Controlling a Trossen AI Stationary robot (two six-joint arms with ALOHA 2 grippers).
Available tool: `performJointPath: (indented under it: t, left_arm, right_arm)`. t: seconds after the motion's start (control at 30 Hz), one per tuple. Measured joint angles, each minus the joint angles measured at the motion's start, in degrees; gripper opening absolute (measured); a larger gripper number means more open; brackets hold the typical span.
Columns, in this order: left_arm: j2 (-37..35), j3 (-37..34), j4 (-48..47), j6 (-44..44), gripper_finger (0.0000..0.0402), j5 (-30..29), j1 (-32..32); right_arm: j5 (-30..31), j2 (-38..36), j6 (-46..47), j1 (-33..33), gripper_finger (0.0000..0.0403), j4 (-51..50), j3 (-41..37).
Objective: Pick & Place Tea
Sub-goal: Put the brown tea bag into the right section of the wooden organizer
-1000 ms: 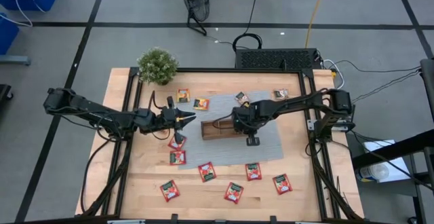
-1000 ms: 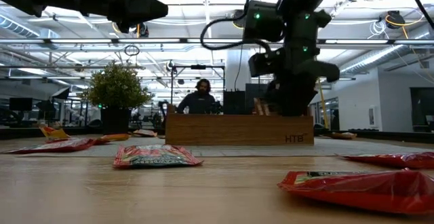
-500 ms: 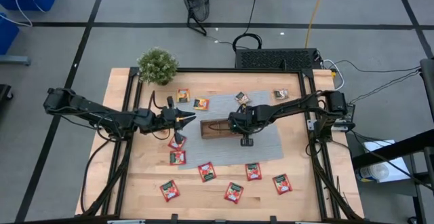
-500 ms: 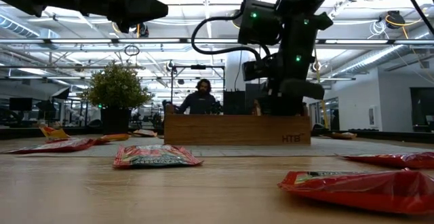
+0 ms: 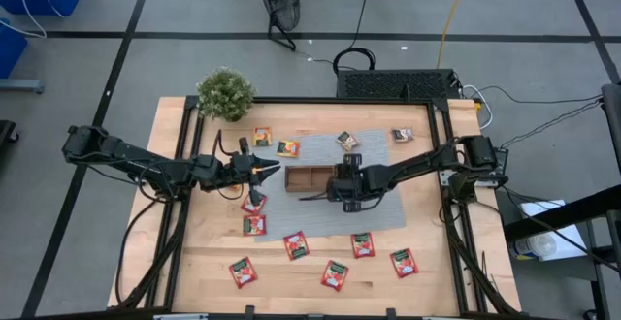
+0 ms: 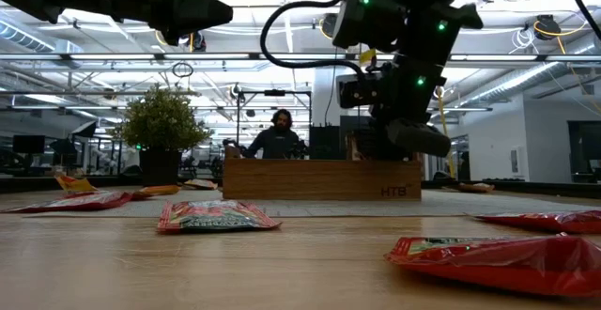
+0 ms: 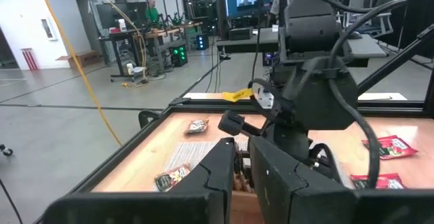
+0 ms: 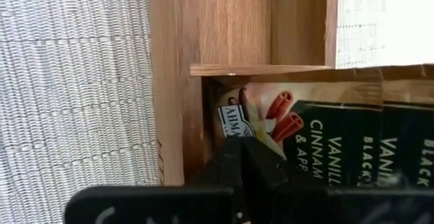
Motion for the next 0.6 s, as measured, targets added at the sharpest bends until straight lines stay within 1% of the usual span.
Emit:
performJointPath:
  t: [0.37,0.6]
  left_arm:
    - [0.0,0.0,0.0,0.0,0.0058,0.0,0.0]
    - [0.0,0.0,0.0,0.0,0.0058,0.0,0.0]
  right_arm:
    - [-0.6,-0.1,0.6,0.7,0.0,0.0,0.0]
    - [-0.7,-1.9,0.2,0.7,0.0,0.2,0.1]
